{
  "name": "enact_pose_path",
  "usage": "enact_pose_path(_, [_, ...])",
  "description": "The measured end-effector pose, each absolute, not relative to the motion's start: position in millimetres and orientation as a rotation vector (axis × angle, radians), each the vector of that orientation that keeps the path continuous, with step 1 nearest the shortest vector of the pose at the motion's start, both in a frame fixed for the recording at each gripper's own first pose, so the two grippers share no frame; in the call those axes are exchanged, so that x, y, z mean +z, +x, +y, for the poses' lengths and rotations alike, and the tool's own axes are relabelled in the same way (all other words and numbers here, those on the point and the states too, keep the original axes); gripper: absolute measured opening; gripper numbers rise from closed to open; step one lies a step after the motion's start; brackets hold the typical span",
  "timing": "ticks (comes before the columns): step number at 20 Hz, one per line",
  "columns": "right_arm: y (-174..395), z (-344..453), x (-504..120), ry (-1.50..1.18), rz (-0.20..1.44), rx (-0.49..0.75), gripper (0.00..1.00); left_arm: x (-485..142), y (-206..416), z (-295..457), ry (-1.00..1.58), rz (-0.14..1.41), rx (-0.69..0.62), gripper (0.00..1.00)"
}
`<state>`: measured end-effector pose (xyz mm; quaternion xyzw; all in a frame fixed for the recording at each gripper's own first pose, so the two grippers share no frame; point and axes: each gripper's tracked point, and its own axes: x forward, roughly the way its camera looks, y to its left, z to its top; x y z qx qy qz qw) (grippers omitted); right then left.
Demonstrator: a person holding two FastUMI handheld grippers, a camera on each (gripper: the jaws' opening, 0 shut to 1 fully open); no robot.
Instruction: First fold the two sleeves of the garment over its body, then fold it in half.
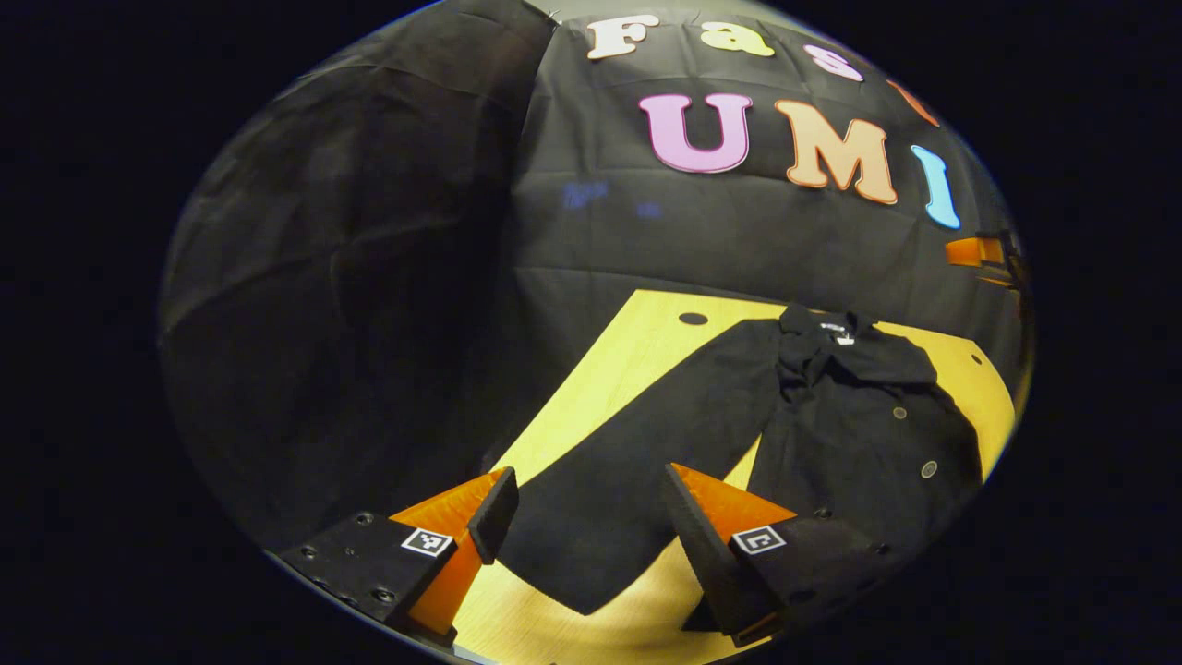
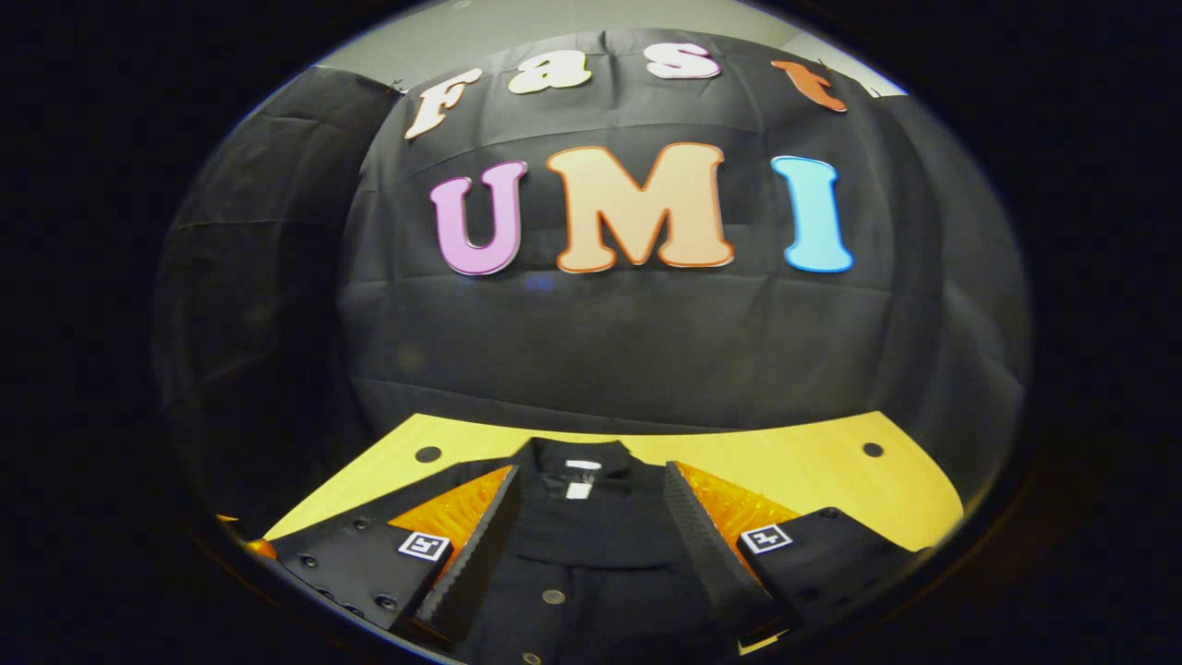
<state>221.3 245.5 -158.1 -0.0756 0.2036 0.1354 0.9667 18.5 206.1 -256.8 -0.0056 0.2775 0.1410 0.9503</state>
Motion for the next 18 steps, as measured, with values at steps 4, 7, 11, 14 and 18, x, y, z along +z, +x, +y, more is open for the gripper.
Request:
enact_pose_path(4, [198.8, 190.9, -135.3, -0.123, 0.391, 0.169, 0.97, -289.3, 12.3, 202.9, -0.013, 0.647, 0.294, 0.94])
enact_pose_path(7, [187.6, 160.3, -129.8, -0.137, 0.392, 0.114, 0.98, -309.5, 0.8, 204.0, -0.032, 0.693, 0.281, 0.95])
enact_pose_path(11, [175.0, 133.7, -129.7, -0.121, 0.394, 0.067, 0.97, -323.6, -8.9, 209.7, -0.039, 0.729, 0.308, 0.95])
enact_pose_path(14, [169.6, 125.9, -133.9, -0.088, 0.412, 0.044, 0.98, -325.8, -11.6, 211.6, -0.026, 0.732, 0.300, 0.95])
enact_pose_path(18, [168.9, 122.6, -129.5, -0.075, 0.402, 0.043, 0.98, -324.3, -12.7, 208.5, -0.050, 0.710, 0.279, 0.96])
